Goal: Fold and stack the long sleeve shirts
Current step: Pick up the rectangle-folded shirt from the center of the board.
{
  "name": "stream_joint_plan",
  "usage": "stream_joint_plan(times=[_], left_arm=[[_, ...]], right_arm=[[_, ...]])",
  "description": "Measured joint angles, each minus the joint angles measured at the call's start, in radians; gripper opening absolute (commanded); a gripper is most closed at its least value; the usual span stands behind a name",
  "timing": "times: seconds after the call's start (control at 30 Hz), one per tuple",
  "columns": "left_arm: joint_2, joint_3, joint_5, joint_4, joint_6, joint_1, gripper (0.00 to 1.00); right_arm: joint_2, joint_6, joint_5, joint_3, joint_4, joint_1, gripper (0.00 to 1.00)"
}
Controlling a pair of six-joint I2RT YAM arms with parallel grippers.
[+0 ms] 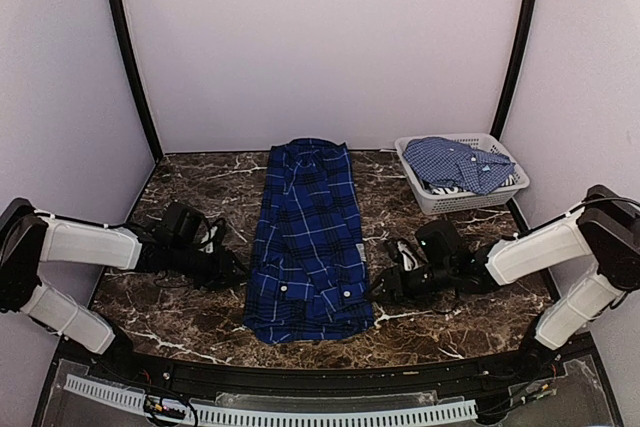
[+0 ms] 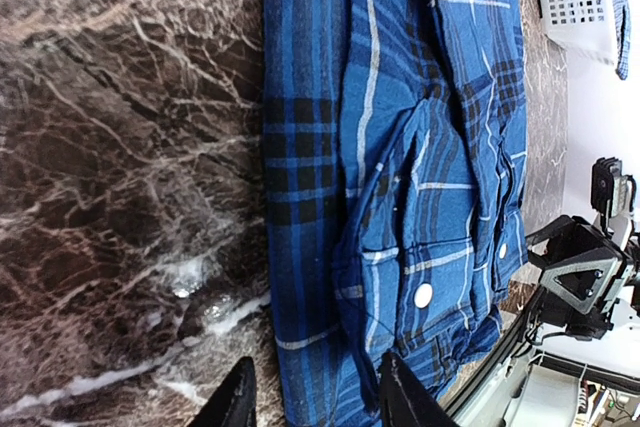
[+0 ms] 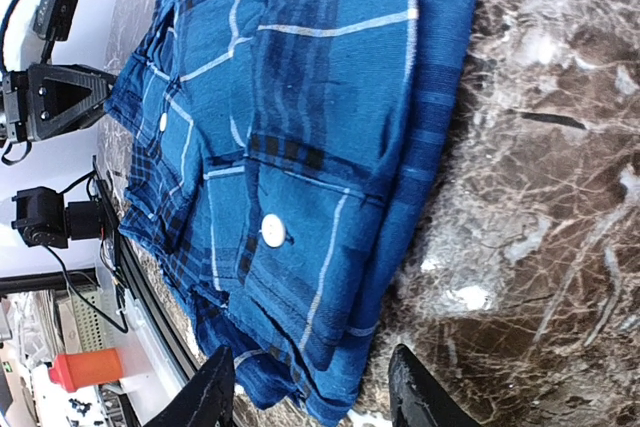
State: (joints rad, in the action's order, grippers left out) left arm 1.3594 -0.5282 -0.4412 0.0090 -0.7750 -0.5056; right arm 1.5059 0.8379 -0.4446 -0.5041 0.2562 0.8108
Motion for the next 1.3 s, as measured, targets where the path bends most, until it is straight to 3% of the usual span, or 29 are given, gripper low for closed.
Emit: stream_joint_plan(times=[0.37,0.73,0.93,1.2,1.3], left_arm=[[0.092,0.002,-0.068,0.043,-0.002,-0.017,0.44],[0.134,-0.027,-0.060,0.051,-0.001,-0.082,0.40],[0.158,-0.037,-0.059,0.064,-0.014,-0.099,0.29],[0.179,-0.038,-0.066,0.072,-0.036,-0.109,0.06],[0.179,-0.030,-0.073,0.074,-0.042,-0.117,0.01]], right_arm=[[0.048,0.026,-0.002,0.011,0.063,-0.003,0.49],[0.092,0.039,-0.016,0.011,0.138,-0.003,0.43],[0.115,0.050,-0.030,0.011,0.170,-0.003,0.34],[0.127,0.068,-0.036,0.012,0.171,-0.003,0.04],[0.127,0.069,-0.039,0.012,0.171,-0.001,0.00]])
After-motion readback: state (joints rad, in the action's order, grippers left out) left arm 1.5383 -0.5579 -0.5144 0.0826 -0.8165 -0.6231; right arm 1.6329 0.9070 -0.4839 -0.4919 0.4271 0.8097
